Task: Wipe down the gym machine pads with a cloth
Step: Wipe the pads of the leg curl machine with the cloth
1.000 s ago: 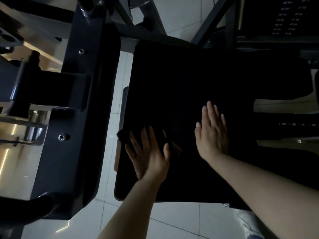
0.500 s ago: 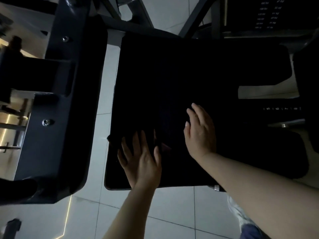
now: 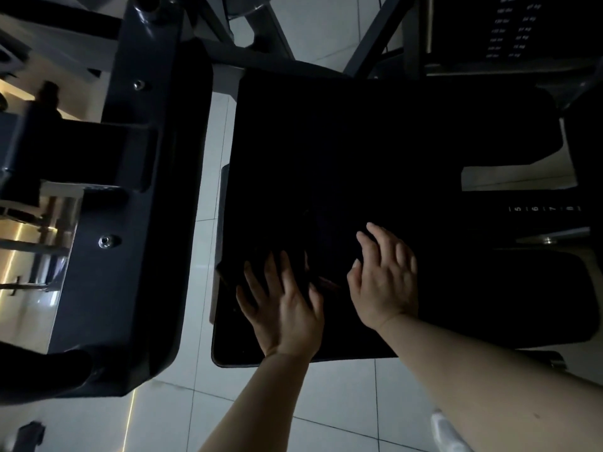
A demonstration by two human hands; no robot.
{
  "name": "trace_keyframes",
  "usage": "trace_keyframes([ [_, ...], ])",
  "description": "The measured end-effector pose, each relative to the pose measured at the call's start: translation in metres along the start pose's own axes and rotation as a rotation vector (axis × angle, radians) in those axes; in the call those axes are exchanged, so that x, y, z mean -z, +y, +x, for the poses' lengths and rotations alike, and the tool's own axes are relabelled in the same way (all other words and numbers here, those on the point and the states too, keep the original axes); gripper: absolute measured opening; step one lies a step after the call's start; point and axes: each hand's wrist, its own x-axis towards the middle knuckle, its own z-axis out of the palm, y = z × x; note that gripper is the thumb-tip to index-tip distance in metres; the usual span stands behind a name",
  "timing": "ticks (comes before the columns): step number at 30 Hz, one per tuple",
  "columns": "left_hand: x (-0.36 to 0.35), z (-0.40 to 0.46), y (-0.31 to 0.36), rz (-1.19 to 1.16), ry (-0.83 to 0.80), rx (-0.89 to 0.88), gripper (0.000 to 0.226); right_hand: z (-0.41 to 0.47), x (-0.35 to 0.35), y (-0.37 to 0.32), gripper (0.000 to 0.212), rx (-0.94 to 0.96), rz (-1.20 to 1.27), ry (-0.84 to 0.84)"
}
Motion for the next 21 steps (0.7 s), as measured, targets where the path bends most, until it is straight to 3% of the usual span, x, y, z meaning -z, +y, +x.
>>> trace_keyframes([
  [5,0.006,0.011,0.001,0.008,-0.028,-0.042,0.069,0.000,0.000,-0.001,0.048,-0.004,0.019,0.005],
  [11,0.036,0.088,-0.002,-0.064,-0.094,0.003,0.072,-0.001,0.001,0.001,0.046,0.009,0.066,0.024],
  [17,0.005,-0.027,-0.042,-0.077,0.023,-0.102,0.069,-0.014,0.007,0.001,0.024,0.154,0.207,0.156],
  [21,0.002,-0.031,-0.054,-0.037,0.012,-0.158,0.074,-0.035,0.005,-0.014,0.017,0.317,0.210,0.060],
])
